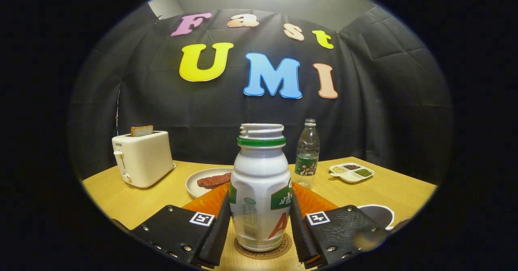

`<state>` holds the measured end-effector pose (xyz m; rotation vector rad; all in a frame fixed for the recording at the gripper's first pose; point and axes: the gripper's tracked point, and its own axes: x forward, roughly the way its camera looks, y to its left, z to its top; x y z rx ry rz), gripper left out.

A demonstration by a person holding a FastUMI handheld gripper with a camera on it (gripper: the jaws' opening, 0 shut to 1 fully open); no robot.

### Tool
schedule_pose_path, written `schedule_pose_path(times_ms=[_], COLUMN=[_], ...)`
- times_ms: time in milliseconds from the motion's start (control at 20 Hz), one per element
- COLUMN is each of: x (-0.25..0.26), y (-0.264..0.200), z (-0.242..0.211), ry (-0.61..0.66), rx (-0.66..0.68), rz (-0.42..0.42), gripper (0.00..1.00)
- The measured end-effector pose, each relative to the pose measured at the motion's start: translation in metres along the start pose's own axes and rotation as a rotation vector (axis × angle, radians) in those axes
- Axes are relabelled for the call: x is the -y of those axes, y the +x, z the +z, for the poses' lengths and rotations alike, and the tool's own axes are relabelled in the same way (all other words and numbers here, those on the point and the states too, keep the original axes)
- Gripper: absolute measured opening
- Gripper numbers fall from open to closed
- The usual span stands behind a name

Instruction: Take the bottle from table, then pour the juice into the cup, finally place the bottle on the coaster

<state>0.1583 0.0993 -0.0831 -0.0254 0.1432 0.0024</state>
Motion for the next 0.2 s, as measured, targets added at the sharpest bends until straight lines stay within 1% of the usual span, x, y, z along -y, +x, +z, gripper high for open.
schedule_pose_path(times_ms=[200], x=[0.0035], y=[0.0061], z=[-0.0096], ry=[-0.017], rx=[-0.013], rz=[-0.005], gripper=[0.68])
